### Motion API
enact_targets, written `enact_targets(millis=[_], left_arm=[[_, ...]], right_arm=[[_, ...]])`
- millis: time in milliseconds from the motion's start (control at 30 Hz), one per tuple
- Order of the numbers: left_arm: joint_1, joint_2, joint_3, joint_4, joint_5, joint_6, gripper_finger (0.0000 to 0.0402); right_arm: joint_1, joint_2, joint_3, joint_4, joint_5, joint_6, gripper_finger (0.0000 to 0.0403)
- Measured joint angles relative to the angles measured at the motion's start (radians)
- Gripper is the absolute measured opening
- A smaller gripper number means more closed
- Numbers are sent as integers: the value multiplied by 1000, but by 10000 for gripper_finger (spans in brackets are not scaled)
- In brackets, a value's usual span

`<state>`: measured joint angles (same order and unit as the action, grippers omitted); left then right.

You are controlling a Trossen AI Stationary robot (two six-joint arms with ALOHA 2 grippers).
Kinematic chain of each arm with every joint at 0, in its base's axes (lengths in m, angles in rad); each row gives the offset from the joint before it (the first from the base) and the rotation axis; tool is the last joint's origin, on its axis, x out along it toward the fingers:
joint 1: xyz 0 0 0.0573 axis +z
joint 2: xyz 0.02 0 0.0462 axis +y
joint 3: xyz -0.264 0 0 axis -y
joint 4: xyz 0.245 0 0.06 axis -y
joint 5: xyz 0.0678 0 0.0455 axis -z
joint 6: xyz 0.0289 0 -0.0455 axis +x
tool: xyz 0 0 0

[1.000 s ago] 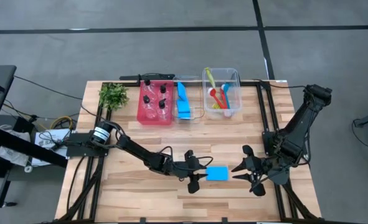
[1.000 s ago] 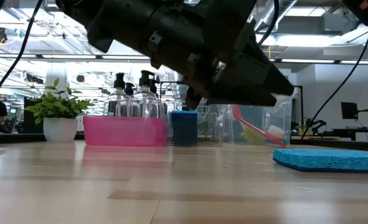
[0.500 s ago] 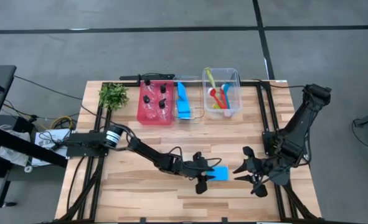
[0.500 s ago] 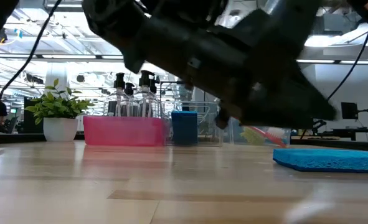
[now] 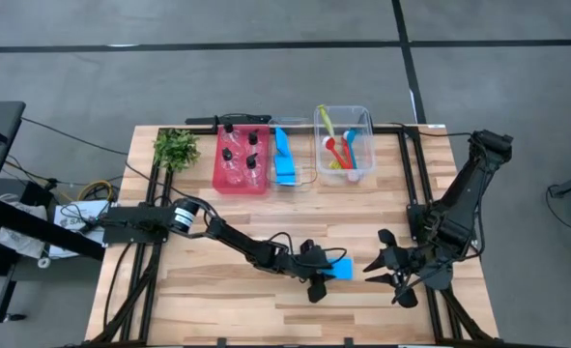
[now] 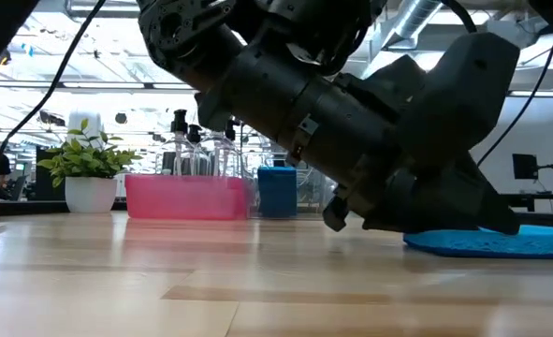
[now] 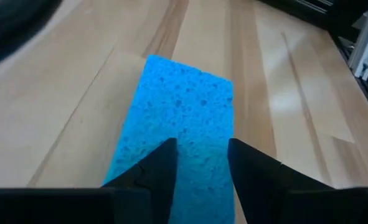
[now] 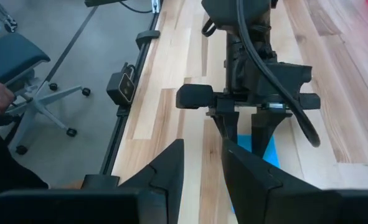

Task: Pick & Place Kitchen Sink Supplies
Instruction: Put the blue sponge into the transparent bin

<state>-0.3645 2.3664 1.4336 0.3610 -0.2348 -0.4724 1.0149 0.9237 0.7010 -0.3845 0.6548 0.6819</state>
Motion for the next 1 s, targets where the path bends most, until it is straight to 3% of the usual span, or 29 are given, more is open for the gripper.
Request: enact_targets(millis=[167, 400, 700, 1000], left_arm=[[-3, 6, 0, -65, 4, -47, 113], [-2, 2, -2, -105, 8, -119, 10], [-27, -32, -9, -132, -77, -129, 3], [-30, -97, -16, -185, -142, -32, 2]], right_arm=[[0, 0, 0, -2, 0, 0, 102], [-1, 0, 0, -4, 0, 0, 102], [-1, 0, 0, -23, 0, 0, 102], [-1, 0, 0, -22, 6, 0, 102]])
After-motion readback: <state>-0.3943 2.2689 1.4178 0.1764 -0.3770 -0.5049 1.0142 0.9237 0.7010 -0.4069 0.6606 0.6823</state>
